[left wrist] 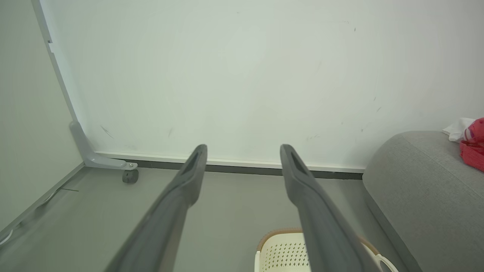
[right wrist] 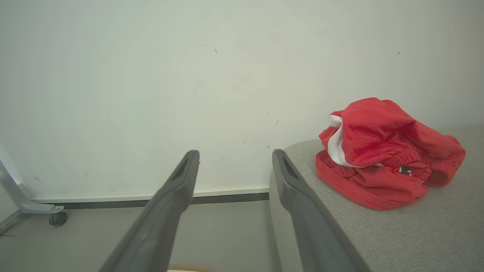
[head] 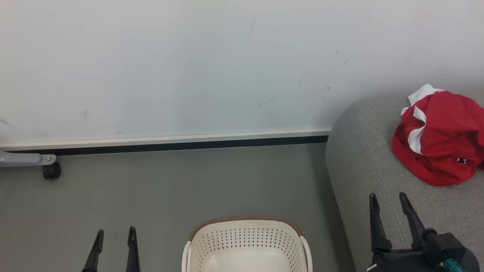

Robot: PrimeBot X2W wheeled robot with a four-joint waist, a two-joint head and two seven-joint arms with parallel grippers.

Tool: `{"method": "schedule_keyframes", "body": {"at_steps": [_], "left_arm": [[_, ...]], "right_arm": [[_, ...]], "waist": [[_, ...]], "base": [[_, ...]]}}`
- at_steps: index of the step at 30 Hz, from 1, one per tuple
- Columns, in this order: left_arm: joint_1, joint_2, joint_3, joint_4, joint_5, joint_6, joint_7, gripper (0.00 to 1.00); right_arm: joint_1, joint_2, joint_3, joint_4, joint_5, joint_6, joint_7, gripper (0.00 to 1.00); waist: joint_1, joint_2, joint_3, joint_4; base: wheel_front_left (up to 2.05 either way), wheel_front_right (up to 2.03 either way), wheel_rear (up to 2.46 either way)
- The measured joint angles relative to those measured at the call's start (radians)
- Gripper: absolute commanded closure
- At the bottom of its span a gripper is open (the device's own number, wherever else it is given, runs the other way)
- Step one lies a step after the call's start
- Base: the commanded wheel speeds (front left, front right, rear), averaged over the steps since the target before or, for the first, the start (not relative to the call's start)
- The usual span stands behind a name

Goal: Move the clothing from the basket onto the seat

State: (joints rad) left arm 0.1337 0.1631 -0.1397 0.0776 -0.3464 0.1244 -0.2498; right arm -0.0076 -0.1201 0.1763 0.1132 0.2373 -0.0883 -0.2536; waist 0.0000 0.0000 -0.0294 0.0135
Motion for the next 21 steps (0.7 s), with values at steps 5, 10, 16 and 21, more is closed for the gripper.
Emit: {"method": "schedule_keyframes", "body": {"at_steps": [5,10,16,21], "left_arm": [[0.002,-0.002,-0.003,0.010,0.003,-0.001,0.001,1.00],[0.020,-0.018,-0.006,0.049,-0.006,-0.002,0.003,1.00],[0.017,-0.022,0.010,0.060,-0.070,-0.020,0.030,1.00],[0.009,-0.028,0.023,0.069,-0.147,-0.029,0.052,1.00]], "right_arm": [[0.002,0.004,0.000,0.008,0.000,0.000,0.003,1.00],[0.034,0.015,0.003,0.053,0.007,0.001,0.007,1.00],[0.033,0.018,-0.020,0.062,0.076,0.014,0.030,1.00],[0.030,0.021,-0.037,0.070,0.156,0.025,0.051,1.00]], "waist": [[0.0001,0.0000,0.003,0.002],[0.0000,0.0000,0.003,0.002],[0.0001,0.0000,0.005,0.000],[0.0000,0.0000,0.007,0.000]], "base": [[0.00,0.00,0.00],[0.00,0.00,0.00],[0.00,0.00,0.00],[0.00,0.00,0.00]]}}
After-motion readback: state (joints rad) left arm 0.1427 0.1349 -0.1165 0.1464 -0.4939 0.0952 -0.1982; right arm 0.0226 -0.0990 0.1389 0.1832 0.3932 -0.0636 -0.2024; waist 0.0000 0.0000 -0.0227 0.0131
